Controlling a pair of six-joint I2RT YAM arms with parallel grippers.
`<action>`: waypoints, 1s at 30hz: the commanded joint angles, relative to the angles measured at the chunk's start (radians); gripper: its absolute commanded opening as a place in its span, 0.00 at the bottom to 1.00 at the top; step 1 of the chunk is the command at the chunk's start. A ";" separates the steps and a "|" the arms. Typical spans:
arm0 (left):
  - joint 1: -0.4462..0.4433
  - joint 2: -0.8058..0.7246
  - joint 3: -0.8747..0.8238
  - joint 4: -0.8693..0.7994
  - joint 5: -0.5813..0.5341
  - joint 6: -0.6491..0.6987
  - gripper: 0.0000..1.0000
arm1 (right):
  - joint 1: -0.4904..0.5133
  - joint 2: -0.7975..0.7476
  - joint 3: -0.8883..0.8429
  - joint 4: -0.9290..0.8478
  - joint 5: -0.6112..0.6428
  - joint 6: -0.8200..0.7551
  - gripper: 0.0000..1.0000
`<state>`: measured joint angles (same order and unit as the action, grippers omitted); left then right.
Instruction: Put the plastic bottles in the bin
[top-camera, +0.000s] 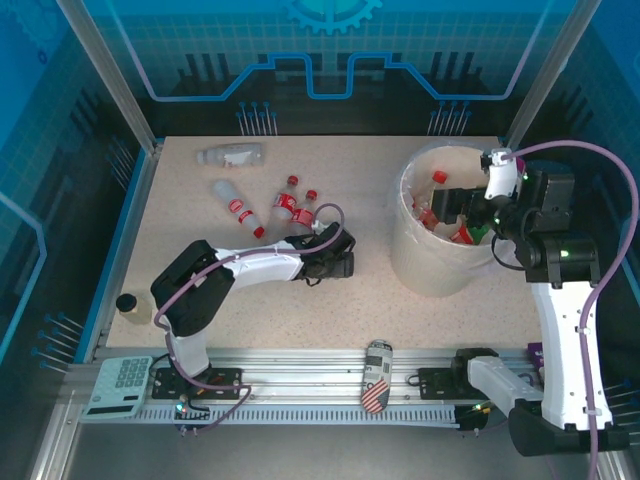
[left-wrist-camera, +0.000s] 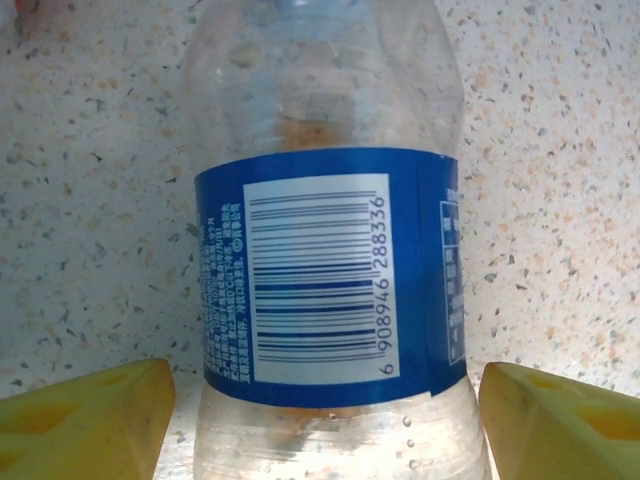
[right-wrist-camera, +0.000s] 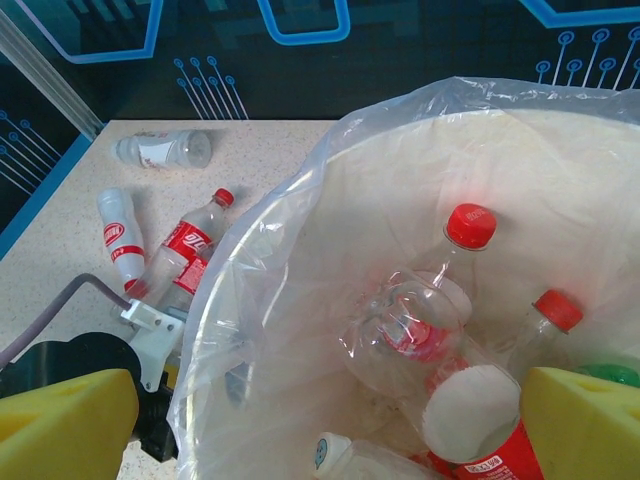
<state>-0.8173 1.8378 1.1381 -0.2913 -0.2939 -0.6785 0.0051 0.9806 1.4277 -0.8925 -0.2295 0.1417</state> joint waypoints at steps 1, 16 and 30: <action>-0.001 0.012 0.009 -0.013 -0.026 0.007 0.73 | -0.013 -0.021 -0.009 0.039 -0.021 0.000 0.99; 0.003 -0.231 -0.090 0.171 0.007 0.174 0.69 | 0.048 0.033 0.091 0.074 -0.235 0.044 0.98; 0.030 -0.426 -0.262 0.229 -0.024 0.229 0.71 | 0.328 0.176 0.139 0.105 -0.050 0.029 0.98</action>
<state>-0.7898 1.4258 0.8822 -0.0101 -0.3115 -0.4675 0.3218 1.1698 1.5467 -0.8104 -0.3199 0.1761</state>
